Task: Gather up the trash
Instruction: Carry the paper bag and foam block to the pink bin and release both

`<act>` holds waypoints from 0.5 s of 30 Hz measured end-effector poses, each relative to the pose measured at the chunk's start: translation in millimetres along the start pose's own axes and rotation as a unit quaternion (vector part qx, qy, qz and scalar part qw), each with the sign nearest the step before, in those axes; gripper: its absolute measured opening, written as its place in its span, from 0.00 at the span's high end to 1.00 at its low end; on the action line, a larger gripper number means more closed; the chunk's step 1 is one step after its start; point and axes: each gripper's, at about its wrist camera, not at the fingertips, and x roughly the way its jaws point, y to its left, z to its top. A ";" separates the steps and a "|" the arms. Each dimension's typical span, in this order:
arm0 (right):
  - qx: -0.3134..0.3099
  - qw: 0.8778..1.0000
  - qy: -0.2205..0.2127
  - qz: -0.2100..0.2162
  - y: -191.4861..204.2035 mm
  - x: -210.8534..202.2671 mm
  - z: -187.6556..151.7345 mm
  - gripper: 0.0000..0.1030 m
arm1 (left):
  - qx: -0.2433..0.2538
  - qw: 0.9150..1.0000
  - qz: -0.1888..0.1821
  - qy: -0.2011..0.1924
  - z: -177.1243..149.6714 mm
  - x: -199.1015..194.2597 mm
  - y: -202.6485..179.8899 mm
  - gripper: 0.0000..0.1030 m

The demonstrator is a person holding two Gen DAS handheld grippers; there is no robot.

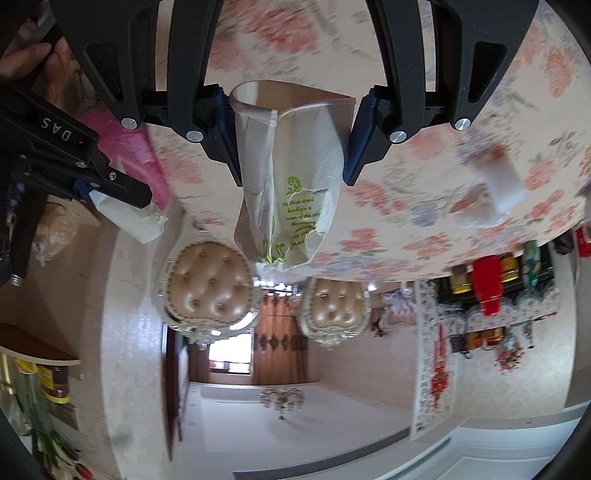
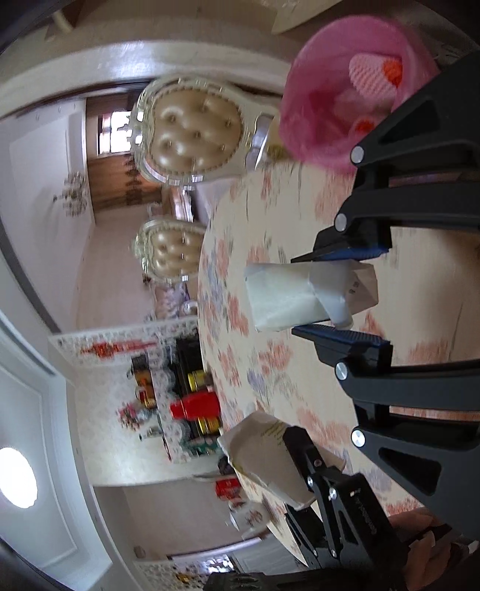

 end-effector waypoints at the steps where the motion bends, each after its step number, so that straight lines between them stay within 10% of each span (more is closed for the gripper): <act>1: 0.004 1.000 -0.001 -0.008 -8.2 -1.4 -0.1 0.71 | 0.003 1.000 -0.011 0.001 2.5 4.9 -6.8 0.53; 15: 0.070 0.989 -0.009 -0.129 -127.2 -33.0 -15.1 0.70 | 0.050 0.989 -0.137 0.020 17.5 65.2 -103.0 0.52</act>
